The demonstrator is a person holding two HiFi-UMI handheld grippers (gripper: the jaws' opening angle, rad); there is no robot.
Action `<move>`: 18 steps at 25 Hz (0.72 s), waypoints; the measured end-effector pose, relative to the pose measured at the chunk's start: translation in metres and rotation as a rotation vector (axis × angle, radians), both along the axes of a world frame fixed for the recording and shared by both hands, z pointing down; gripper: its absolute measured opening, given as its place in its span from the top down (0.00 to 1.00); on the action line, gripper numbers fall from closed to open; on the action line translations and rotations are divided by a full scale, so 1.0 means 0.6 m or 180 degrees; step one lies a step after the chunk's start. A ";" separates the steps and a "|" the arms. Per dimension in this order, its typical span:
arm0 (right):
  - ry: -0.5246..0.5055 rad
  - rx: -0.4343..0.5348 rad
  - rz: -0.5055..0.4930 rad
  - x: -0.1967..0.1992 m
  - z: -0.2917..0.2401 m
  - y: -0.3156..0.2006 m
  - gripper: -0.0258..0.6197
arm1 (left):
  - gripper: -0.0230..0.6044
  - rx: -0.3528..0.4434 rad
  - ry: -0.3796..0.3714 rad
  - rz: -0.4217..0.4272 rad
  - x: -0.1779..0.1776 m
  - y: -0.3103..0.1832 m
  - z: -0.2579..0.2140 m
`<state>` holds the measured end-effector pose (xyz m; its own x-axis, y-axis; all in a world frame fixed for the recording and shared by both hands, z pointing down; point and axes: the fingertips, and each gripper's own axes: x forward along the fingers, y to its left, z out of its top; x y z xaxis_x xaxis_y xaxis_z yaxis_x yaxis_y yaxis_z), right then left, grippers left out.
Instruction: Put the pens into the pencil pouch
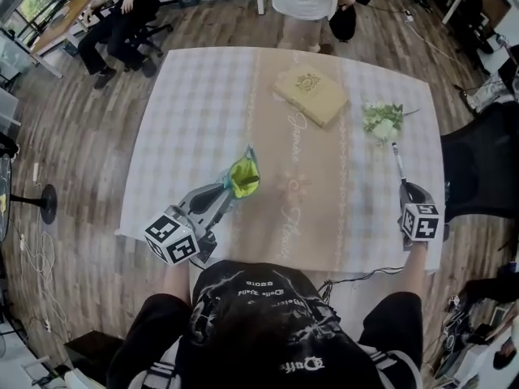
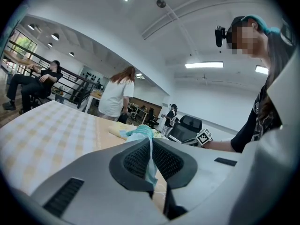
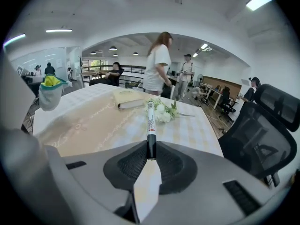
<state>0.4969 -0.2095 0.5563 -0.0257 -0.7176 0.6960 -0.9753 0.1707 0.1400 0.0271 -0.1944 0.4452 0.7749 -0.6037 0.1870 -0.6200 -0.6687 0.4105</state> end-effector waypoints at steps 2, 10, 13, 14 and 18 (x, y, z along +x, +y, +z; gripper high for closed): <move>0.0087 0.0053 -0.0117 -0.028 -0.023 0.001 0.86 | 0.91 0.0018 0.0006 -0.0005 -0.006 0.006 0.002; 0.0355 0.0238 -0.0565 -0.157 -0.082 0.003 0.86 | 0.91 0.0093 -0.0145 0.0000 -0.036 0.017 0.005; 0.0396 0.0279 -0.0711 -0.204 -0.097 0.005 0.86 | 0.91 0.0097 -0.0232 0.0048 -0.045 0.025 0.012; 0.0422 0.0286 -0.0768 -0.220 -0.102 0.006 0.86 | 0.91 0.0106 -0.0267 0.0053 -0.047 0.026 0.015; 0.0550 0.0301 -0.1010 -0.285 -0.115 0.011 0.86 | 0.91 0.0150 -0.0457 0.0049 -0.060 0.028 0.028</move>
<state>0.3258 -0.2030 0.4872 -0.1451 -0.7542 0.6405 -0.8366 0.4391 0.3275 -0.0087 -0.1775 0.4620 0.7514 -0.6028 0.2683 -0.6597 -0.6950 0.2861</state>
